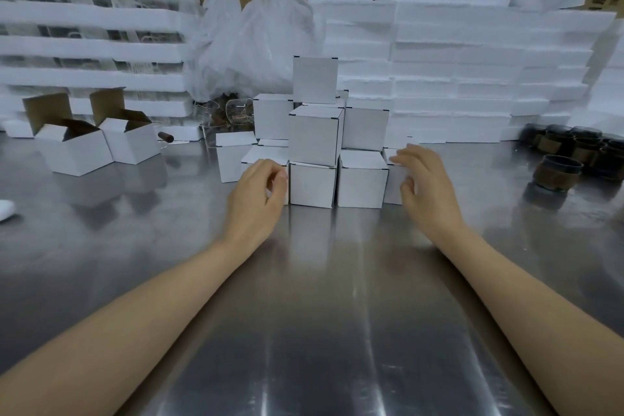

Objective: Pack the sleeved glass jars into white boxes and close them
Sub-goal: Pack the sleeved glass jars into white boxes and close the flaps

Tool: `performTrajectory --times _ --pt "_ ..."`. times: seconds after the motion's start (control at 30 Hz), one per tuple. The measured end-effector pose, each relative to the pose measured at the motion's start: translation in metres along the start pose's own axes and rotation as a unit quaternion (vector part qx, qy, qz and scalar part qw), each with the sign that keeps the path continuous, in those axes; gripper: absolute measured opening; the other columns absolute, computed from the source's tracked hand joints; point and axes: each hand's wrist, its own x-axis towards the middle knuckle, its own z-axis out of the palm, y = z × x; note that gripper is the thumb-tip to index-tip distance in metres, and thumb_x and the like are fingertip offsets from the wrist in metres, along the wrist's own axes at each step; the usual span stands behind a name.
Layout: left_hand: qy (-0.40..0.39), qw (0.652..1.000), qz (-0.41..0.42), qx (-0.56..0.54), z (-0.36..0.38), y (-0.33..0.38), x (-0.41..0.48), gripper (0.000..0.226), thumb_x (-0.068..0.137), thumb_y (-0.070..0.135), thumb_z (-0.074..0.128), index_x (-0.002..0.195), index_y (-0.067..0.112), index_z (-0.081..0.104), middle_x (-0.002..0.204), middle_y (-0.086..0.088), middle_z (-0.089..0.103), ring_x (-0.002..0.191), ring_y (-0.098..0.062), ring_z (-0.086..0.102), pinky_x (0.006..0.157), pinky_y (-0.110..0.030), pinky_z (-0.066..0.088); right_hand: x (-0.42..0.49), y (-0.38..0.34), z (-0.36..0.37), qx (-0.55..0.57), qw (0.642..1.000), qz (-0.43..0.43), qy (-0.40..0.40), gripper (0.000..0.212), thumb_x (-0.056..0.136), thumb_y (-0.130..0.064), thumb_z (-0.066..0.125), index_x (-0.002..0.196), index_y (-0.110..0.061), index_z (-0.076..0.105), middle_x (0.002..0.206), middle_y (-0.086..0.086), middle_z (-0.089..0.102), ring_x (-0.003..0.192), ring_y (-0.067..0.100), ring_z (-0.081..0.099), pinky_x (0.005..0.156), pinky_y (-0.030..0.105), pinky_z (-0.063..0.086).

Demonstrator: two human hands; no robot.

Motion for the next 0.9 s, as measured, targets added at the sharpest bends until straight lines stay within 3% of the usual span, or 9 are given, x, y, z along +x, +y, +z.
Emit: performTrajectory --times 0.1,0.23,0.33,0.47,0.53,0.6,0.7,0.8,0.9 --pt "0.004 0.999 -0.024 0.021 -0.006 -0.010 0.005 0.020 0.094 0.015 0.050 0.074 0.013 0.054 0.063 0.008 0.050 0.062 -0.007 0.045 0.057 -0.026 0.030 -0.004 -0.040 0.006 0.059 0.998 -0.013 0.020 0.035 0.068 0.008 0.042 0.087 -0.005 0.068 0.089 0.002 0.064 0.086 0.018 0.056 0.076 0.033 0.045" --pt "-0.005 0.997 -0.035 0.065 -0.001 -0.011 0.007 0.029 0.093 0.019 0.053 0.066 0.010 0.051 0.052 0.003 0.044 0.058 -0.016 0.037 0.051 -0.017 0.031 -0.016 -0.101 0.031 0.156 0.979 0.003 -0.132 0.027 0.061 -0.005 0.037 0.059 -0.010 0.063 0.059 -0.008 0.055 0.060 0.014 0.052 0.060 0.028 0.041" --pt "0.005 0.997 -0.036 0.070 0.002 -0.014 0.009 0.031 0.091 0.020 0.055 0.061 0.016 0.047 0.050 0.005 0.044 0.058 -0.012 0.041 0.051 -0.012 0.033 -0.010 -0.134 0.060 0.102 0.976 -0.009 -0.192 0.023 0.075 -0.006 0.042 0.062 -0.014 0.059 0.068 0.007 0.065 0.071 0.030 0.059 0.066 0.036 0.047" --pt "0.078 0.988 -0.079 0.108 -0.013 -0.039 0.024 0.029 0.094 0.027 0.049 0.067 0.019 0.043 0.058 0.007 0.046 0.059 -0.012 0.043 0.053 -0.028 0.028 0.014 -0.164 0.104 0.039 0.979 0.050 -0.191 0.022 0.088 -0.009 0.044 0.080 -0.011 0.064 0.091 0.016 0.067 0.088 0.037 0.060 0.070 0.035 0.043" --pt "0.091 0.984 -0.061 0.142 -0.035 -0.063 0.034 0.022 0.094 0.020 0.050 0.073 0.016 0.049 0.072 0.005 0.051 0.071 -0.019 0.048 0.060 -0.033 0.031 0.022 -0.184 0.130 0.007 0.976 0.022 -0.216 0.021 0.089 -0.009 0.046 0.094 -0.004 0.065 0.099 0.019 0.066 0.093 0.038 0.061 0.069 0.034 0.040" --pt "0.079 0.975 -0.050 0.203 -0.058 -0.096 0.044 0.015 0.094 0.012 0.052 0.082 0.003 0.057 0.089 -0.011 0.056 0.086 -0.027 0.051 0.071 -0.038 0.040 0.028 -0.208 0.154 0.003 0.971 -0.013 -0.241 0.019 0.087 -0.008 0.050 0.098 -0.002 0.064 0.101 0.019 0.065 0.095 0.039 0.061 0.067 0.034 0.034" --pt "0.037 0.946 -0.087 0.310 -0.082 -0.140 0.061 0.016 0.094 0.007 0.047 0.098 -0.005 0.057 0.106 -0.020 0.052 0.101 -0.033 0.049 0.080 -0.047 0.043 0.046 -0.233 0.186 -0.012 0.966 -0.042 -0.253 0.018 0.089 -0.013 0.053 0.102 -0.005 0.064 0.103 0.017 0.065 0.098 0.037 0.062 0.067 0.033 0.033" --pt "0.013 0.923 -0.105 0.370 -0.088 -0.169 0.083 0.021 0.092 -0.001 0.043 0.109 -0.003 0.054 0.116 -0.018 0.046 0.100 -0.034 0.048 0.071 -0.049 0.046 0.067 -0.240 0.214 -0.014 0.966 -0.048 -0.253 0.019 0.088 -0.009 0.051 0.102 -0.005 0.063 0.104 0.017 0.065 0.098 0.037 0.063 0.068 0.032 0.033" --pt "-0.007 0.878 -0.086 0.471 -0.089 -0.200 0.110 0.029 0.092 -0.002 0.045 0.120 0.001 0.050 0.127 -0.015 0.041 0.098 -0.029 0.051 0.056 -0.036 0.041 0.076 -0.239 0.229 -0.025 0.967 -0.073 -0.244 0.020 0.085 -0.006 0.049 0.098 -0.005 0.064 0.098 0.017 0.065 0.093 0.038 0.063 0.067 0.033 0.033"
